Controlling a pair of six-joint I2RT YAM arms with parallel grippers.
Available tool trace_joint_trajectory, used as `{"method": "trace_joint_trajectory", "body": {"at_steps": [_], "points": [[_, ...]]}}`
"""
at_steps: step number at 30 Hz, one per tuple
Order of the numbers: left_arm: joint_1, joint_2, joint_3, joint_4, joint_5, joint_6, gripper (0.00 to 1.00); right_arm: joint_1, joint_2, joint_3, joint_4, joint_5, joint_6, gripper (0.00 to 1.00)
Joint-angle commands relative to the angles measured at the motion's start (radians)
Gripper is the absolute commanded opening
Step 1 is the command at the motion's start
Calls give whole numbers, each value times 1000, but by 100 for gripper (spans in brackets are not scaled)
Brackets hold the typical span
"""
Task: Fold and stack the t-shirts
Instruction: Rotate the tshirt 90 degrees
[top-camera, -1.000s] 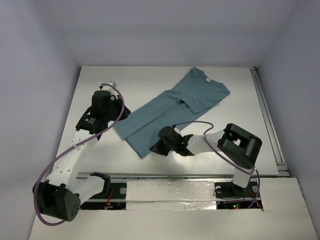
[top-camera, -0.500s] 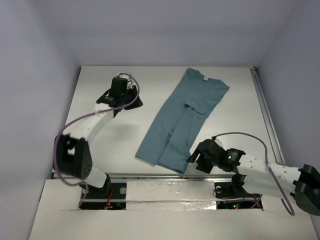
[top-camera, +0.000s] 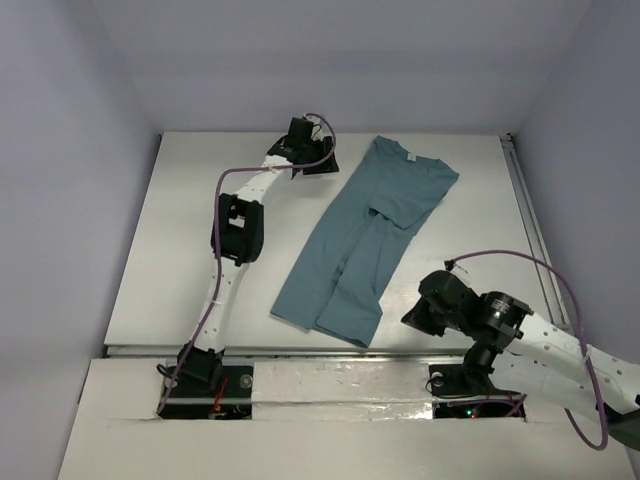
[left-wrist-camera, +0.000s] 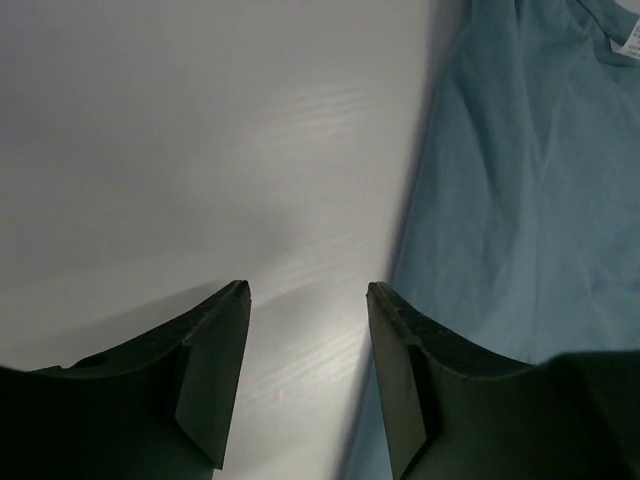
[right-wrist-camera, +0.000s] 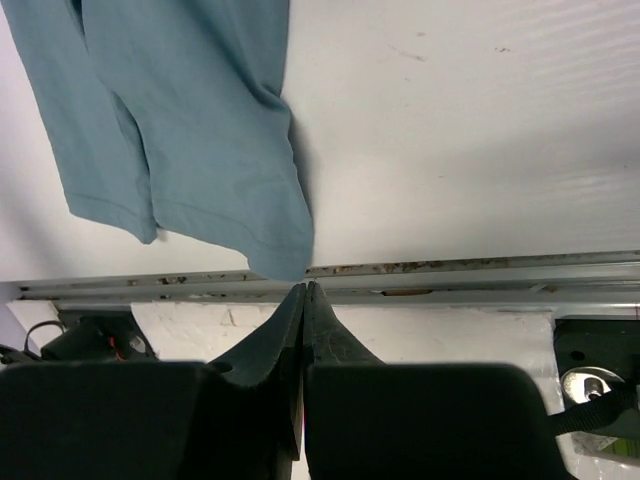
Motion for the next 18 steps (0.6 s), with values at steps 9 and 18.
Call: {"method": "trace_joint_trajectory", "body": {"at_steps": [9, 18], "points": [[-74, 223, 221, 33, 190, -92, 48, -10, 60, 147, -52, 58, -79, 8], [-100, 260, 238, 108, 166, -175, 20, -10, 104, 179, -31, 40, -133, 9]]}}
